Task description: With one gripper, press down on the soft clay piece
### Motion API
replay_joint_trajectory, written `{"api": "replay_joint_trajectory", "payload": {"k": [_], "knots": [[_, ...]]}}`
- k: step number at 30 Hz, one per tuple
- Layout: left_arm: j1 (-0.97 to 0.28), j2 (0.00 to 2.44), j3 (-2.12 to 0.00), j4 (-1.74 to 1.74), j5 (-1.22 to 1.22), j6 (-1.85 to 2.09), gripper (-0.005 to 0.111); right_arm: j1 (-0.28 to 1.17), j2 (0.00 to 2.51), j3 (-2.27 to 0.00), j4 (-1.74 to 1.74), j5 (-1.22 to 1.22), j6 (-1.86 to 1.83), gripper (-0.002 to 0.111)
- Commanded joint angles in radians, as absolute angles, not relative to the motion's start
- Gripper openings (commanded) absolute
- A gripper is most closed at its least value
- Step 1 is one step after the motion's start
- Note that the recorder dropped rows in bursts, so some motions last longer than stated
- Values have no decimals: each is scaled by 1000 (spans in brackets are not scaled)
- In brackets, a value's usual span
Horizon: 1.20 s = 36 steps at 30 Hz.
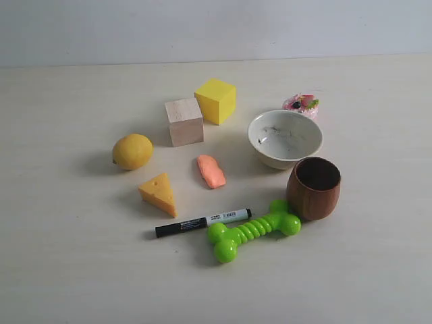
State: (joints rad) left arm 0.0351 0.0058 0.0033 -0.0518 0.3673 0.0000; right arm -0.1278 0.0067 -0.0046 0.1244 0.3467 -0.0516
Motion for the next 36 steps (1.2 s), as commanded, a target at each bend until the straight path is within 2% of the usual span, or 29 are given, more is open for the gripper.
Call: {"api": "replay_joint_trajectory", "payload": {"k": [1,8,19,29,36], "knots": [[30,0,0,-58,357,-10,0,-134,0,0,125,343,-52,0],[30,0,0,-58,334,0,0,-134,0,0,125,343,-52,0],[30,0,0,-58,-224,0,0,-134,0,0,125,343,-52,0],[30,0,0,-58,-291,-50,0,-134,0,0,125,343,-52,0],[30,0,0,-55,-472,-287,0,-134,0,0,125,343,-52,0]]}}
